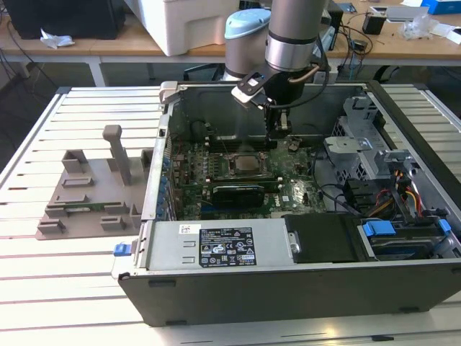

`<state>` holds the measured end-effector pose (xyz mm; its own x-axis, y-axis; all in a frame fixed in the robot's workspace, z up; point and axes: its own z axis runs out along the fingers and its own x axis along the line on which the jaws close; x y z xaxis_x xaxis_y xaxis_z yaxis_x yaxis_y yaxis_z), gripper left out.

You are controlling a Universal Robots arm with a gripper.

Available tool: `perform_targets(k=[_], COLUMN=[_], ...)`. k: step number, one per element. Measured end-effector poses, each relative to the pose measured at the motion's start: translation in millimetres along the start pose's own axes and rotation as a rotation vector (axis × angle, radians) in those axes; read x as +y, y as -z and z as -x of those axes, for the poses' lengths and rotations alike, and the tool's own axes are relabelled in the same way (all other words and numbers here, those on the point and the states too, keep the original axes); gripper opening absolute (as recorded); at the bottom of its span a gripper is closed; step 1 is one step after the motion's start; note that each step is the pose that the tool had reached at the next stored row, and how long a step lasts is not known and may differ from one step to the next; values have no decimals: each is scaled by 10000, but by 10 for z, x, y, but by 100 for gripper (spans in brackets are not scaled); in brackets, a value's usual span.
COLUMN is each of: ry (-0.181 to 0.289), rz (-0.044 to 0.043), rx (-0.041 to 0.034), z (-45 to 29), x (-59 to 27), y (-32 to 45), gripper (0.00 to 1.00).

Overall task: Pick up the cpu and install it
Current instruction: 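Close the cpu cover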

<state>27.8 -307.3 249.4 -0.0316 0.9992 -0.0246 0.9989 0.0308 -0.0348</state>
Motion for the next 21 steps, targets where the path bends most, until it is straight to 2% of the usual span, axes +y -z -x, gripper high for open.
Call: perform_targets(k=[10,21], ry=[1,1], rz=[0,0], rx=[0,0], z=[-2,-6], x=[-57,-175], y=[-3,-11], gripper=[11,11])
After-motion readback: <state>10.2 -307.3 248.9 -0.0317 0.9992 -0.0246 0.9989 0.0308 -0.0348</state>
